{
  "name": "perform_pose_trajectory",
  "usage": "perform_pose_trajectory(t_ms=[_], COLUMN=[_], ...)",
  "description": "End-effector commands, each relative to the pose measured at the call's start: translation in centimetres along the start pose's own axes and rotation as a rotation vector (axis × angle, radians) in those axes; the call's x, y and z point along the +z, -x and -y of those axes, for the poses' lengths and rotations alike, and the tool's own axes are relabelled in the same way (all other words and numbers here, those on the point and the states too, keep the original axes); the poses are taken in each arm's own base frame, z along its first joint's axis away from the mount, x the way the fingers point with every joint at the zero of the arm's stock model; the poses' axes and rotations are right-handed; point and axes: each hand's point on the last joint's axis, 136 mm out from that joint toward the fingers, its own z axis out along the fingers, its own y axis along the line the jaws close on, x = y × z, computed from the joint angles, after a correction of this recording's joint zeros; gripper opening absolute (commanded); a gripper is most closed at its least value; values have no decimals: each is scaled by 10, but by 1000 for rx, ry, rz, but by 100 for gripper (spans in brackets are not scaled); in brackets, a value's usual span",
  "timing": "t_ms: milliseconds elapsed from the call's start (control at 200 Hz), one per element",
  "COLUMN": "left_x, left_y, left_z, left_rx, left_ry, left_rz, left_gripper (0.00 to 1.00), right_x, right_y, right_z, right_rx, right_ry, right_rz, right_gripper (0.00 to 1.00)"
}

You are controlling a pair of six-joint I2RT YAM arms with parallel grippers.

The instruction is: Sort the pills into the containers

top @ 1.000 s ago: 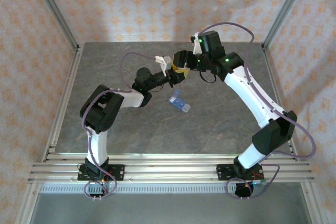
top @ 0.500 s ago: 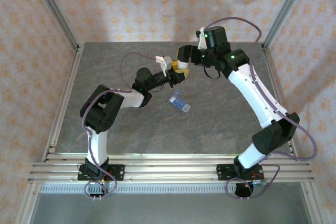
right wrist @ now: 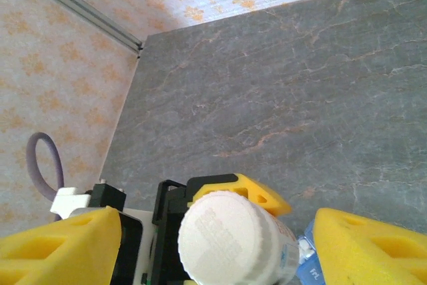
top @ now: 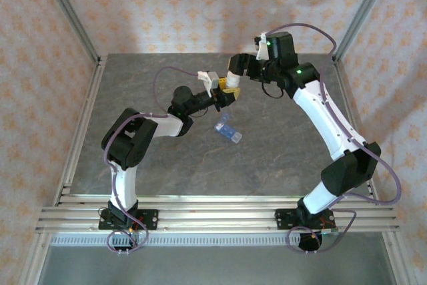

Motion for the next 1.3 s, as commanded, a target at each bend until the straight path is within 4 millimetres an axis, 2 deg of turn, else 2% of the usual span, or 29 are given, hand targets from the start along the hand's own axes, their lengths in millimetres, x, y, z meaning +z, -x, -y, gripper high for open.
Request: perform_pose_trajectory(t_ms=[0,621,946,1296], left_x=[5,5,5,5], left_y=[25,27,24,24], left_z=[2,2,2,1], left_rx=[28,24,21,19], left_ry=[-9,-9,-7,-6], left_rz=[58,61,57,56], left_gripper=[0,0,0,0], right_x=[1,16,14,9], right_y=[4,-9,-11,-20], right_z=[-8,-14,-22,-22], right_rx=[9,18,4,2], right_ry=[45,68,77,71], right_rz=[17,-23,-28,-39], right_gripper=[76,75,75,75])
